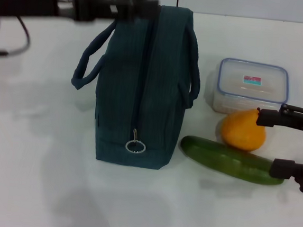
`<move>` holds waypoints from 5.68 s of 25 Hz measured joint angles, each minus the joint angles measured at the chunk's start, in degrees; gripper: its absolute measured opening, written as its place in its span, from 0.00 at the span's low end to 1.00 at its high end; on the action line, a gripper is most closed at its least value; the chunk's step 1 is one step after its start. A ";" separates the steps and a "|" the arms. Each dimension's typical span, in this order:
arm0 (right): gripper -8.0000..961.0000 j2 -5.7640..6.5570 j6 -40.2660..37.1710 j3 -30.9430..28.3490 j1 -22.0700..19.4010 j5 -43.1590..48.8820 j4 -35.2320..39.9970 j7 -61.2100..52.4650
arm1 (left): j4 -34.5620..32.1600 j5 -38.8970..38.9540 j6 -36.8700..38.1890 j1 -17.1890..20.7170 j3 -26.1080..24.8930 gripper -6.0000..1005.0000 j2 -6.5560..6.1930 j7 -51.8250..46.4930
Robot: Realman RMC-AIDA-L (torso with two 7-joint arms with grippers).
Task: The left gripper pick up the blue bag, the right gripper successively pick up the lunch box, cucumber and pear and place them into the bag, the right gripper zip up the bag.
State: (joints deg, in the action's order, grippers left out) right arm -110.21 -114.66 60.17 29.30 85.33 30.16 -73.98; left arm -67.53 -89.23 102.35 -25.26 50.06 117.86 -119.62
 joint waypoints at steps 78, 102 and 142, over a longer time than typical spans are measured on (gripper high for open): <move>0.88 -5.92 42.68 -51.11 -3.75 -2.76 -37.20 1.89 | -0.32 -33.80 -8.37 -11.47 -1.02 0.07 -0.63 -25.45; 0.85 -5.98 48.20 -50.61 2.39 1.55 -42.64 1.65 | 1.08 -33.81 -8.58 -11.24 -1.02 0.07 -0.33 -22.29; 0.15 -5.99 47.98 -50.17 0.90 2.11 -40.50 2.28 | 1.08 -32.74 -8.84 -10.90 -0.96 0.07 -0.26 -21.98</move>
State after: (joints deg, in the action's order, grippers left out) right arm -116.20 -66.68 10.00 30.19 87.45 -10.34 -71.70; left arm -66.45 -121.96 93.51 -36.16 49.10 117.60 -141.59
